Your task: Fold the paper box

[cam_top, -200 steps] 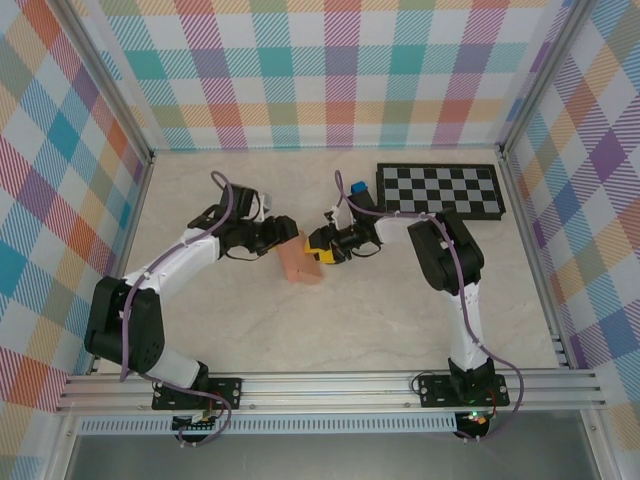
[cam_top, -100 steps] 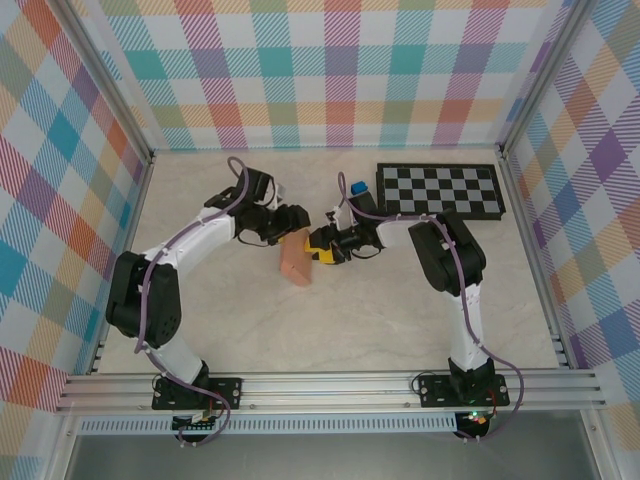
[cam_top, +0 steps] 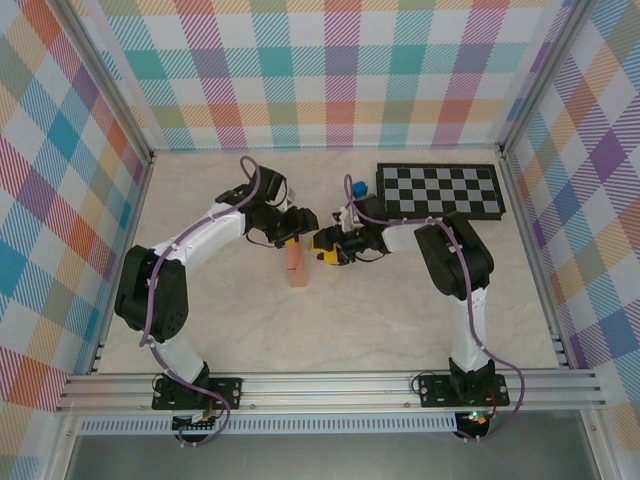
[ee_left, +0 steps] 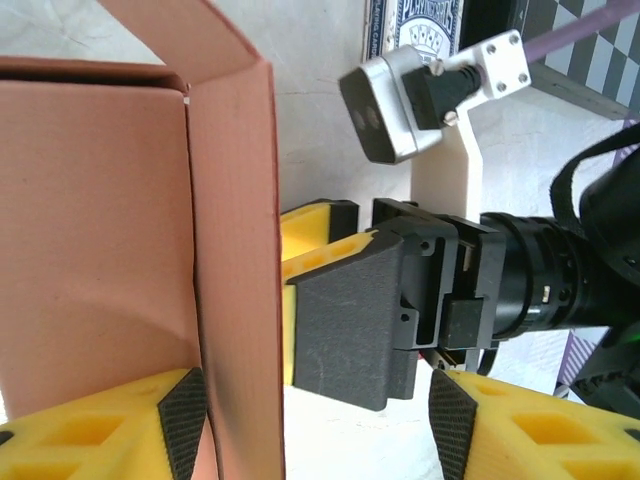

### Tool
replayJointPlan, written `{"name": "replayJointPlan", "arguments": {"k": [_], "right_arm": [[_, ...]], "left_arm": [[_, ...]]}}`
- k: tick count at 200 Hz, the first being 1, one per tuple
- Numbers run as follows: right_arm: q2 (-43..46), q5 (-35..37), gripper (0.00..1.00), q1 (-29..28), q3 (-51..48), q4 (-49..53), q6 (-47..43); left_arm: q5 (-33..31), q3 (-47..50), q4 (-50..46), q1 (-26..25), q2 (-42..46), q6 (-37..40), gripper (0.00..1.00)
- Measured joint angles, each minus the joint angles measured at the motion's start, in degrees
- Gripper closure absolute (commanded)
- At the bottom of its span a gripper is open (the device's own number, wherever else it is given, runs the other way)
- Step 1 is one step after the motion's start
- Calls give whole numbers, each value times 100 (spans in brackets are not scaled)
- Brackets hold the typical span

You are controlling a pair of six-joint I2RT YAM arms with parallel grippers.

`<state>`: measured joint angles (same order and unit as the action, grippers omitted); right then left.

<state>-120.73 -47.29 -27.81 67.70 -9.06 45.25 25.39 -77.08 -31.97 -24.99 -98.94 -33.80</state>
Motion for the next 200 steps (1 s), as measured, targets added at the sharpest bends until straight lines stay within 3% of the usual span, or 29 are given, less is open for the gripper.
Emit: {"name": "replayJointPlan", "arguments": {"k": [32, 82, 118, 152, 158, 181, 200], "right_arm": [[334, 549, 41, 129, -146, 525, -205], [1290, 1989, 42, 229, -225, 1895, -767], [2013, 2778, 37, 59, 389, 3025, -1121], [2079, 3727, 16, -767, 1655, 4079, -1397], [2059, 3947, 1, -994, 1899, 4280, -1462], [1818, 4778, 0, -1722, 2771, 4881, -1624], [1357, 5969, 0, -2273, 3563, 5493, -1617]], "left_arm": [[-177, -234, -262, 0, -2, 57, 33], [-560, -496, -616, 85, 74, 186, 29], [-1027, -501, -925, 424, 573, 260, 27], [-1508, -525, -1207, 1150, 970, 407, 26], [-1563, -518, -1217, 1294, 997, 433, 26], [-1720, -361, -1246, 1777, 1075, 516, 26], [-1777, -203, -1298, 2026, 1119, 570, 24]]}}
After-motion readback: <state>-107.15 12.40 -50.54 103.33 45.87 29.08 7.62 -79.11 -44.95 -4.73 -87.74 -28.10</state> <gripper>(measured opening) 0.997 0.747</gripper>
